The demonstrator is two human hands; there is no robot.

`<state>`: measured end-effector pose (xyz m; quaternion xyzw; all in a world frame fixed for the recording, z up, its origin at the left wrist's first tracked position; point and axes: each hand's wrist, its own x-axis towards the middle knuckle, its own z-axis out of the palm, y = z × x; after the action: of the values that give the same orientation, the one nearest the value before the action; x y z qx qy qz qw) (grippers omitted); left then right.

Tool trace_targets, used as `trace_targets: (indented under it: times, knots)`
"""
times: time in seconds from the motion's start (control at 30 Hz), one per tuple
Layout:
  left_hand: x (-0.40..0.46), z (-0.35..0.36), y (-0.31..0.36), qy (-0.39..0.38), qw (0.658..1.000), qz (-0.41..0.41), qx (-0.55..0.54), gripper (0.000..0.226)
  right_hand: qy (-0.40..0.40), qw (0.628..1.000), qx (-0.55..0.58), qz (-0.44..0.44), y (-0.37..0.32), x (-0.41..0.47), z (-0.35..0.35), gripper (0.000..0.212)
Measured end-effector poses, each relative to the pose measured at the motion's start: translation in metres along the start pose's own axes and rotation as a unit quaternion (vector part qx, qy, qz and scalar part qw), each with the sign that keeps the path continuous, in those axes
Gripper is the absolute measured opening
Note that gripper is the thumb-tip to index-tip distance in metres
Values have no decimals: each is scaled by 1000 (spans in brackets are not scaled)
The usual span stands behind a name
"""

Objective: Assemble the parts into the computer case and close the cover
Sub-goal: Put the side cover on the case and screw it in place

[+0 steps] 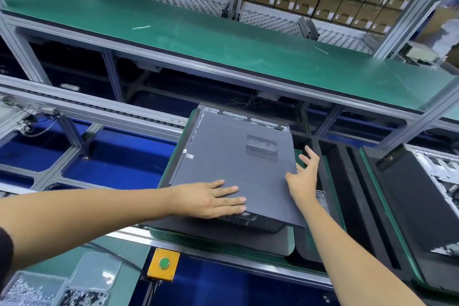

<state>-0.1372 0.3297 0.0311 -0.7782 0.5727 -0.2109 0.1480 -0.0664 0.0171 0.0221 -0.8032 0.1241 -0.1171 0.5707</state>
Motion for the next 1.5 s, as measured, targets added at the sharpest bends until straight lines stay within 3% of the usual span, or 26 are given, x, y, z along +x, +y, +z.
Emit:
trace_targets:
  times: [0.4, 0.6, 0.67, 0.73, 0.83, 1.03, 1.2, 1.33, 1.43, 1.5]
  knots:
    - [-9, 7, -9, -60, 998, -5, -19, 59, -7, 1000, 3, 0, 1, 9, 15, 84]
    - [-12, 21, -16, -98, 991, 5, -90, 62, -19, 991, -131, -12, 11, 4, 16, 71]
    - [-13, 28, -17, -126, 983, 18, -131, 64, -32, 966, -255, -39, 14, 5, 15, 70]
    - [-13, 33, -14, -138, 979, 19, -148, 63, -72, 914, -388, -96, 17, 5, 15, 65]
    - [-9, 36, -12, -137, 978, 7, -160, 65, -130, 860, -478, -124, 24, 6, 17, 62]
    - [-7, 46, -18, -15, 987, -25, -155, 56, -158, 836, -513, -111, 25, 15, 20, 69]
    - [-5, 53, -19, -32, 959, -82, -269, 47, -159, 820, -537, -120, 29, 17, 20, 70]
    - [-3, 53, -27, -33, 932, -146, -331, 53, -137, 832, -529, -100, 27, 13, 20, 68]
    - [0, 54, -32, -82, 947, -189, -247, 69, -127, 855, -496, -76, 24, 5, 23, 66]
    - [-3, 56, -28, -119, 933, -266, -211, 82, -151, 870, -466, -60, 23, -1, 22, 70]
